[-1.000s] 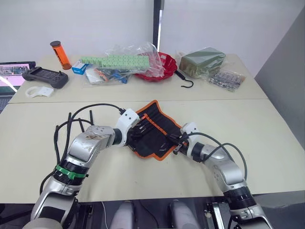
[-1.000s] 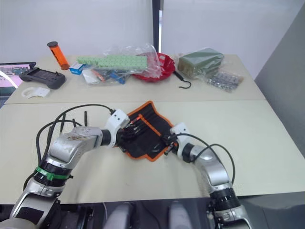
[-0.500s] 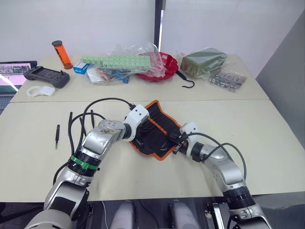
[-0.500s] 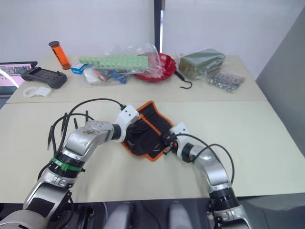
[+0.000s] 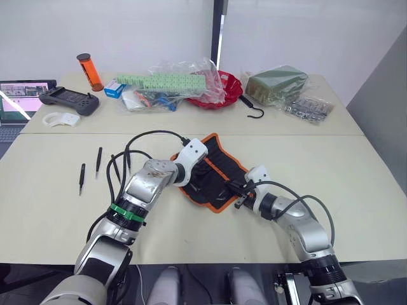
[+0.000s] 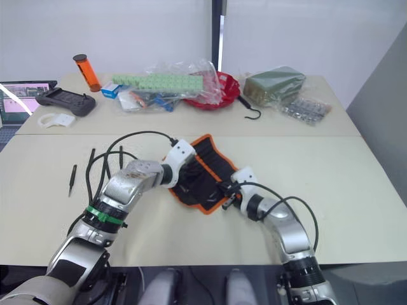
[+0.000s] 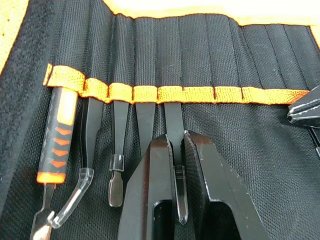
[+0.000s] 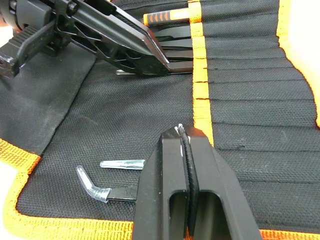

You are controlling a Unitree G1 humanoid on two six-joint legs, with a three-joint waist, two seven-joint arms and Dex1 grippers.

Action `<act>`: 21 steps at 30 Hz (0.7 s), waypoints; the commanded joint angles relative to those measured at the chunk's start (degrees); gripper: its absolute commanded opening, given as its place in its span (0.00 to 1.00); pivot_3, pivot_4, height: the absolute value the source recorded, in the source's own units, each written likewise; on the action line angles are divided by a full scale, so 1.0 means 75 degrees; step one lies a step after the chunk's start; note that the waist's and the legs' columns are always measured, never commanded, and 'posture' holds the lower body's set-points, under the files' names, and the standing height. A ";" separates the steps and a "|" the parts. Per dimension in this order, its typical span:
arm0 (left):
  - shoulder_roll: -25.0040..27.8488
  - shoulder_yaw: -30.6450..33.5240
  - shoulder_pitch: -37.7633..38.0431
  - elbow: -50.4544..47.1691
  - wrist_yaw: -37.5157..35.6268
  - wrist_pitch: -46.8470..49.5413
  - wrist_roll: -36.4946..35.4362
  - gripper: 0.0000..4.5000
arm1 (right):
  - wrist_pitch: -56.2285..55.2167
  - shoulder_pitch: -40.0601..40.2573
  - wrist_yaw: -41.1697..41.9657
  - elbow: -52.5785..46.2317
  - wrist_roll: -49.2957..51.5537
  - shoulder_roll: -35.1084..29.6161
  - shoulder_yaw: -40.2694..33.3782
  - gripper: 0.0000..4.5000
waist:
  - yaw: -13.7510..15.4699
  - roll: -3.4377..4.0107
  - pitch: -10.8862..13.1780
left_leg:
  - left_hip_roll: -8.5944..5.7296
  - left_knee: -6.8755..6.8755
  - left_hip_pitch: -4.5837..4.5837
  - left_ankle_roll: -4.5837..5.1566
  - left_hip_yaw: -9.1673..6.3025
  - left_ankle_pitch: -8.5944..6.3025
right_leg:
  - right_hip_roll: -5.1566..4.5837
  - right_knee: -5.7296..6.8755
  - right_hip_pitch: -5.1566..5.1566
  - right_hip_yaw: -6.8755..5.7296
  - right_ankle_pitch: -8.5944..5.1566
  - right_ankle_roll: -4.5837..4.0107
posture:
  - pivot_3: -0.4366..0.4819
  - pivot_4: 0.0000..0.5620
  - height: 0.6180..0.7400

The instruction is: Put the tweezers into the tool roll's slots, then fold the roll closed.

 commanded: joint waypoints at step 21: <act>-0.0099 -0.0047 -0.0500 0.0912 -0.0388 -0.1187 0.0651 0.00 | 0.0094 0.0492 0.0029 -0.0140 0.0239 -0.0176 -0.0391 0.00 | 0.0048 0.0000 0.0000 | -0.0004 0.0000 0.0039 0.0000 -0.0011 0.0000 | -0.0001 -0.0031 0.0064 -0.0007 -0.0001 0.0008 | 0.48 0.27 1.00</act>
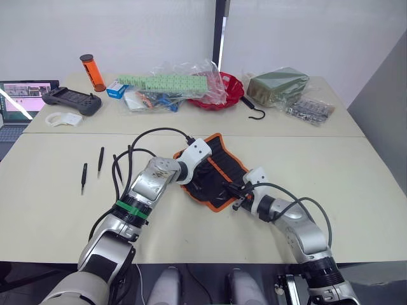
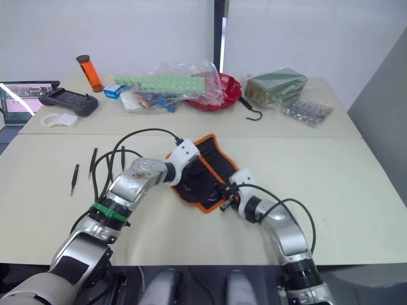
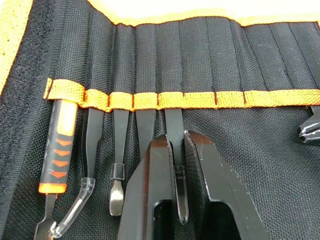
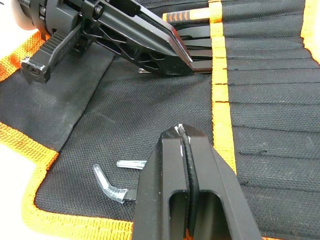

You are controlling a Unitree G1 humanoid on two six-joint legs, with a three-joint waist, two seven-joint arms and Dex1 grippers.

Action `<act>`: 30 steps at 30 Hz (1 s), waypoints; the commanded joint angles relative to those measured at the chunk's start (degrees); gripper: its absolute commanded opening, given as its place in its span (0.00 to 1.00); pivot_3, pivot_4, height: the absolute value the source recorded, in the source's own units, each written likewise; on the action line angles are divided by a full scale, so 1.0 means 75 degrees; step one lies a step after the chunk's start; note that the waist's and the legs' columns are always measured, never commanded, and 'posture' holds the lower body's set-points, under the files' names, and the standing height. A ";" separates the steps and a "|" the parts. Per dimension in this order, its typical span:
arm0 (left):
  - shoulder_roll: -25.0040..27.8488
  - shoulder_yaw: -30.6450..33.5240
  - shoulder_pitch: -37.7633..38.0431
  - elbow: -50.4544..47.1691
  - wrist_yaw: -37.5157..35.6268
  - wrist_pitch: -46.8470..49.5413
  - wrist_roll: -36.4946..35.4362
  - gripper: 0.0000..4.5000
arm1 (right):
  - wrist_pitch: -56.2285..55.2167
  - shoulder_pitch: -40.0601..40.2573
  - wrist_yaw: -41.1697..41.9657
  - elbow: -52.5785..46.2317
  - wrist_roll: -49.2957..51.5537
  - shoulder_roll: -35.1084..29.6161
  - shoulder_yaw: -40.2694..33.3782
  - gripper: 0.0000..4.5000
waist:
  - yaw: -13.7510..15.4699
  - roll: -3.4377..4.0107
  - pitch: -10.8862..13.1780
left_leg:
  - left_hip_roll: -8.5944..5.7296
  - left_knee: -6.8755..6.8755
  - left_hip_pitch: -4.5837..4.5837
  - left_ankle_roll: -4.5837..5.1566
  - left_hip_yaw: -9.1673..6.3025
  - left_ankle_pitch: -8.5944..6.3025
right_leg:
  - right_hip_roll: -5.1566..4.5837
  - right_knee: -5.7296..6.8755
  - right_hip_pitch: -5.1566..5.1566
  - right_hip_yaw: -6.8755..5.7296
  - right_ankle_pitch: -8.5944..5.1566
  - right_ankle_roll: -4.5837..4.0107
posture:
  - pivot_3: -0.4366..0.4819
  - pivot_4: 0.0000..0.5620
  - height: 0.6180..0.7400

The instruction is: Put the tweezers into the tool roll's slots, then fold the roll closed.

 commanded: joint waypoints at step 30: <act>-0.0065 0.0162 -0.0061 0.0086 0.0105 -0.0176 0.0364 0.00 | 0.0219 -0.0286 0.0058 -0.0307 0.1099 0.0024 -0.0993 0.00 | -0.0017 0.0002 0.0001 | -0.0003 -0.0001 -0.0030 0.0000 -0.0001 0.0000 | -0.0003 -0.0001 -0.0029 0.0000 0.0001 0.0003 | 0.48 0.27 1.00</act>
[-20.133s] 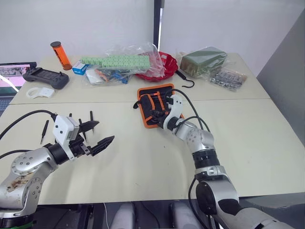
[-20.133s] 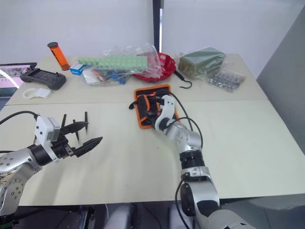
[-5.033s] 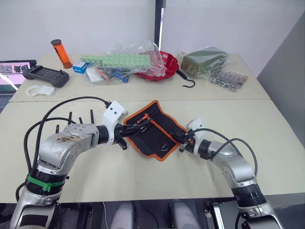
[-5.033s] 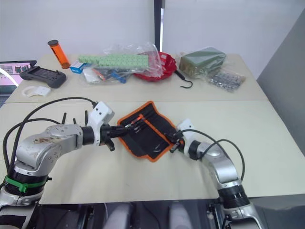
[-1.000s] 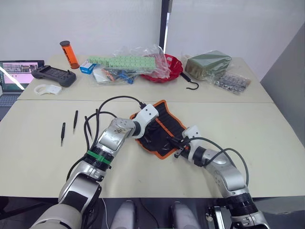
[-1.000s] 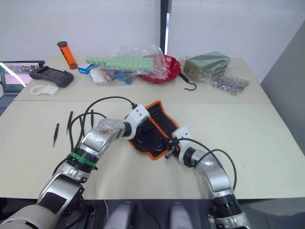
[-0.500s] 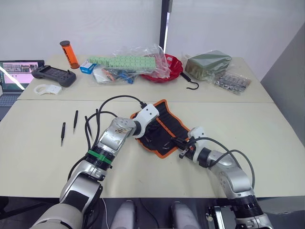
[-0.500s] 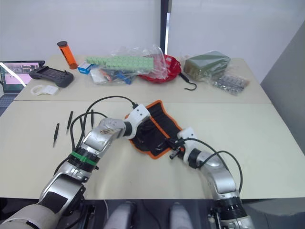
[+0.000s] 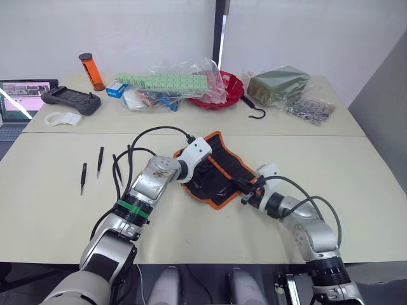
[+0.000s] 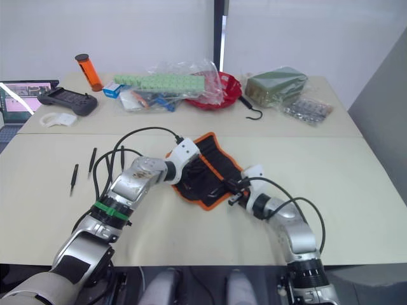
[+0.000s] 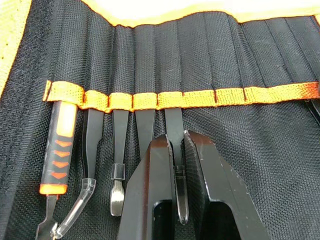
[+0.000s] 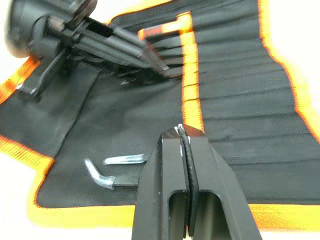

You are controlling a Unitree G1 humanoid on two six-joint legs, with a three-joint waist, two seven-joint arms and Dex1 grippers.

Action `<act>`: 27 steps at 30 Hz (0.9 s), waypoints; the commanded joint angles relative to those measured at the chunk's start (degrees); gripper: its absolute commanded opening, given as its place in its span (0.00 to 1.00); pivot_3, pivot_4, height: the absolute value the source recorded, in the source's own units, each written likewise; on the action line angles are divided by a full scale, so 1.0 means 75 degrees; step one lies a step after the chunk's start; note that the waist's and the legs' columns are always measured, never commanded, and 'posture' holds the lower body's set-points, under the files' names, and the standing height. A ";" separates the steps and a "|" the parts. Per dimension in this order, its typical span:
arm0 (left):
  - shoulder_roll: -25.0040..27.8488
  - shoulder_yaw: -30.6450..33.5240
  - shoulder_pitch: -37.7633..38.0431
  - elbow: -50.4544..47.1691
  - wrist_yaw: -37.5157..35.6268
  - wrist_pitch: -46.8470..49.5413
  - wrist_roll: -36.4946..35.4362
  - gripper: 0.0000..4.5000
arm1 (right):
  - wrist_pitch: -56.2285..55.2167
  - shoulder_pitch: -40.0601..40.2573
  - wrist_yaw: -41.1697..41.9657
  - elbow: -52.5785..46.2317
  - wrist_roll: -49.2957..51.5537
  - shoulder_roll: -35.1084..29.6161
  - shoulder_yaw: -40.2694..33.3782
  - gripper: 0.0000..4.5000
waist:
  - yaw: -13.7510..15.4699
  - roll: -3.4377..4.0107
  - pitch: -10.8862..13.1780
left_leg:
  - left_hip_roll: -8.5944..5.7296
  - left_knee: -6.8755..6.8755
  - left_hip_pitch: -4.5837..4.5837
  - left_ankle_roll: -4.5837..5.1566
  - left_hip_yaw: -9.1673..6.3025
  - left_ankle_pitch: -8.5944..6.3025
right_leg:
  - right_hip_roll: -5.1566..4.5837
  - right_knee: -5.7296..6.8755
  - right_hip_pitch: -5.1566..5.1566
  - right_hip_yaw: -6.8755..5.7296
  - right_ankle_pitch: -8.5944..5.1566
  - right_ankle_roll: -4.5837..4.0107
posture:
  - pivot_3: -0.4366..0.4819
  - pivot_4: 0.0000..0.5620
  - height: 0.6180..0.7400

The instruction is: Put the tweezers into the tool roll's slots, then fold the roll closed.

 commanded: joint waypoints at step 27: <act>0.0027 0.0230 0.0004 -0.0119 -0.0007 -0.0008 0.0180 0.10 | -0.0362 -0.0267 0.0341 0.1023 -0.0776 -0.0216 0.0646 0.00 | -0.0073 0.0000 0.0000 | 0.0001 -0.0002 0.0012 0.0000 0.0000 0.0000 | 0.0002 0.0001 0.0006 0.0000 0.0000 0.0001 | 0.48 0.27 1.00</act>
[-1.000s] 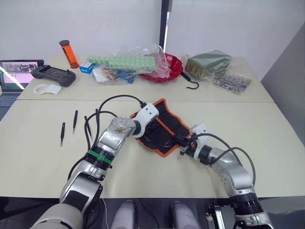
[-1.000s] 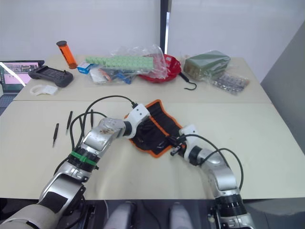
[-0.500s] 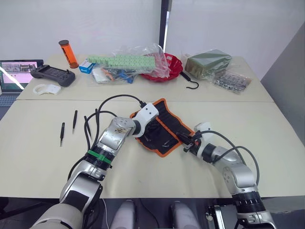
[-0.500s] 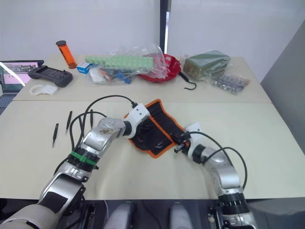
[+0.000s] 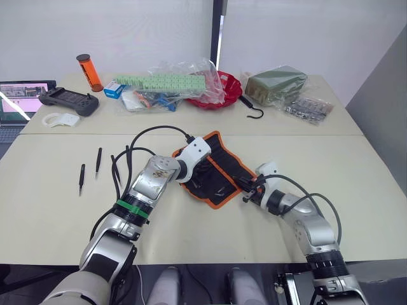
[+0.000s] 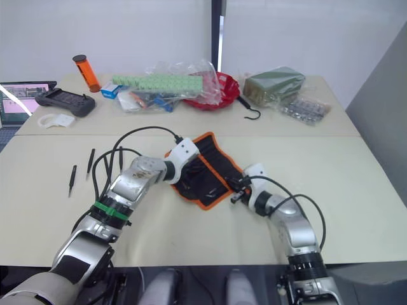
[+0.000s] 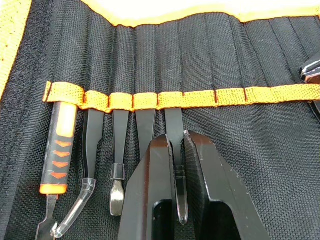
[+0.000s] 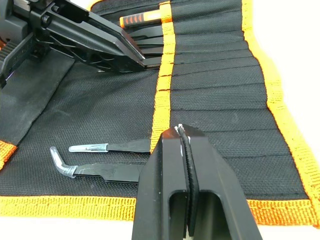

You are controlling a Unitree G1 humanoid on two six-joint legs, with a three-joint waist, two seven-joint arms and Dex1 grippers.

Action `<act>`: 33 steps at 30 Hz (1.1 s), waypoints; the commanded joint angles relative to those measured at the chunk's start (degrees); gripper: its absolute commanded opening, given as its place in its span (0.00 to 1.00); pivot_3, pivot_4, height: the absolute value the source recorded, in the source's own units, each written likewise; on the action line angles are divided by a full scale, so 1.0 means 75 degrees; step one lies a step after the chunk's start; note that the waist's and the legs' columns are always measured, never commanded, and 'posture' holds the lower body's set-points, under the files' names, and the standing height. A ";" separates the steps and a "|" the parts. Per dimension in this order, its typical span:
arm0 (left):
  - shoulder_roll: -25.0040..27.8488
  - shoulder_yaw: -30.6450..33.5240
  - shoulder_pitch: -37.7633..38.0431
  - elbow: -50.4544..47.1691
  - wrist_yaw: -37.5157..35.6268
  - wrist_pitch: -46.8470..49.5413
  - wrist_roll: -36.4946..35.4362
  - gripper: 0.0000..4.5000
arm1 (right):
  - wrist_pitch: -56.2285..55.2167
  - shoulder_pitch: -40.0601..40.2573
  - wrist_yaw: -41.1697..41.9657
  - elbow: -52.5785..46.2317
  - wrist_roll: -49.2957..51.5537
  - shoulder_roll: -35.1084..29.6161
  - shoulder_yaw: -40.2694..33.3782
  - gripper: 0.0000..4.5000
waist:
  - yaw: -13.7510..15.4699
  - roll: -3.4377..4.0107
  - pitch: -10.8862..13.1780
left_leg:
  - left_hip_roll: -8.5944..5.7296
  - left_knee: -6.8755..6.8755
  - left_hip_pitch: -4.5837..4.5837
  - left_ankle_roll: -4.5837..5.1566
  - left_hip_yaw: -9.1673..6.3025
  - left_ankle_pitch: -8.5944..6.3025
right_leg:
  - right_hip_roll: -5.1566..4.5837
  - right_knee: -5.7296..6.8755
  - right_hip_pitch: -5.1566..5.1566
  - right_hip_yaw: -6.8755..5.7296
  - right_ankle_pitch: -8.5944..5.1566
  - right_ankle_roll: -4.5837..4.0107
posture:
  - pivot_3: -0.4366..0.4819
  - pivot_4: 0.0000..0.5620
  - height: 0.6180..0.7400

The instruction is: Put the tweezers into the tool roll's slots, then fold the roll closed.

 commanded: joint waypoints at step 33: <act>0.2733 0.3417 0.1567 -0.2460 -0.0975 0.0592 -0.1723 0.99 | 0.0314 -0.0252 0.0331 0.0095 -0.0088 -0.0044 0.0490 0.00 | -0.0197 0.0002 0.0000 | 0.0016 -0.0026 0.0008 0.0002 0.0001 -0.0002 | 0.0006 -0.0002 -0.0010 0.0003 0.0001 -0.0003 | 0.48 0.27 1.00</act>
